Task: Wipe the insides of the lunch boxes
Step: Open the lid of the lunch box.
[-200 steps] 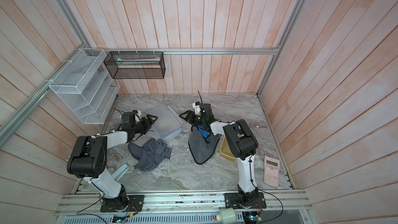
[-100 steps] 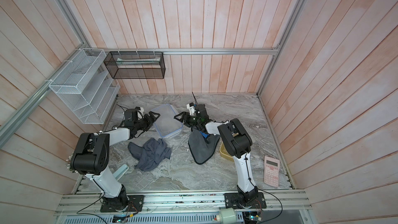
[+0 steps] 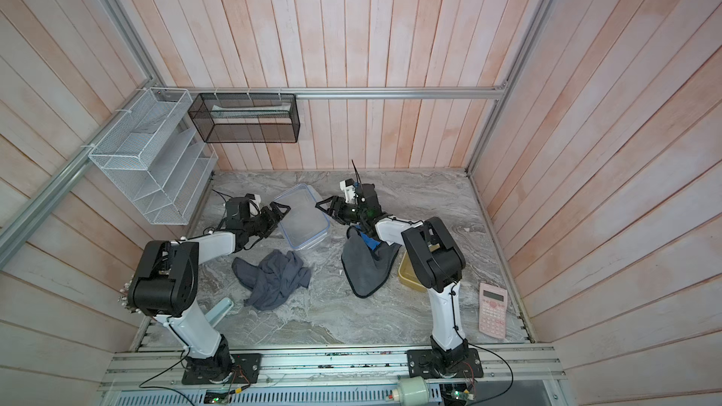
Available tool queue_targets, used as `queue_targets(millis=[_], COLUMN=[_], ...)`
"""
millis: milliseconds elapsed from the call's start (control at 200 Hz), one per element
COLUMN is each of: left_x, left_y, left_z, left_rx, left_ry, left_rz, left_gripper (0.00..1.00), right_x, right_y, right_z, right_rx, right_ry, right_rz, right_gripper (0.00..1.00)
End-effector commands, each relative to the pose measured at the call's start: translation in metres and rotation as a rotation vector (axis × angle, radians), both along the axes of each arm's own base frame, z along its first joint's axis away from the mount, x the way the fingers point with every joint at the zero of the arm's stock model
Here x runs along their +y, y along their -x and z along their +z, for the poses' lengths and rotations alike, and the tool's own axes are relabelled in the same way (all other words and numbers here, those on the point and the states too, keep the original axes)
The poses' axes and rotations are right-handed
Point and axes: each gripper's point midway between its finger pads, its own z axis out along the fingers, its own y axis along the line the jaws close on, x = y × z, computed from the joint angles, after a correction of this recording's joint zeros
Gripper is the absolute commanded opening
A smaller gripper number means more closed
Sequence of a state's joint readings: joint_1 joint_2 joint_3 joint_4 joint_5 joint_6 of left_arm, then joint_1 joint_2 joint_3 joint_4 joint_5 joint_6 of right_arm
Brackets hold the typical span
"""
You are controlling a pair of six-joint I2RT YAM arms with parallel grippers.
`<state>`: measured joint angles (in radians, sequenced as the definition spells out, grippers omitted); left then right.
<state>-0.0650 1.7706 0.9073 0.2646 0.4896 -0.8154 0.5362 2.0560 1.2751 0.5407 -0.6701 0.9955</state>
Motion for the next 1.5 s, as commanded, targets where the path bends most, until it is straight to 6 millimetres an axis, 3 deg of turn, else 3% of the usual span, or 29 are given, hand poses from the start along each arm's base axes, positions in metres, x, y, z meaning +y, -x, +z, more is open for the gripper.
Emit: queue_targets(millis=[0, 120, 390, 605, 915, 1300, 1490], left_x=[0.001, 0.0, -0.006, -0.006, 0.011, 0.033, 0.043], left_y=[-0.004, -0.004, -0.002, 0.0, 0.007, 0.026, 0.031], left_z=[0.01, 0.017, 0.024, 0.026, 0.041, 0.055, 0.059], left_rx=[-0.028, -0.046, -0.063, -0.069, -0.1, -0.144, -0.156], left_ry=[-0.003, 0.029, 0.065, 0.07, 0.06, 0.049, 0.048], left_rz=[0.013, 0.023, 0.035, 0.044, 0.089, 0.168, 0.194], left_gripper=[0.92, 0.92, 0.92, 0.92, 0.93, 0.95, 0.95], right_x=[0.001, 0.009, 0.024, 0.023, 0.021, 0.03, 0.05], right_y=[0.004, 0.012, 0.025, 0.023, 0.021, 0.025, 0.041], right_z=[0.025, 0.027, 0.013, 0.015, 0.023, 0.058, 0.073], right_rx=[-0.044, -0.044, -0.001, -0.006, -0.035, -0.066, -0.09], right_ry=[-0.022, -0.01, 0.024, 0.038, 0.053, -0.054, -0.16], right_rz=[0.003, 0.03, 0.066, 0.052, 0.035, 0.048, 0.111], right_gripper=[0.65, 0.62, 0.57, 0.4, 0.13, 0.09, 0.08])
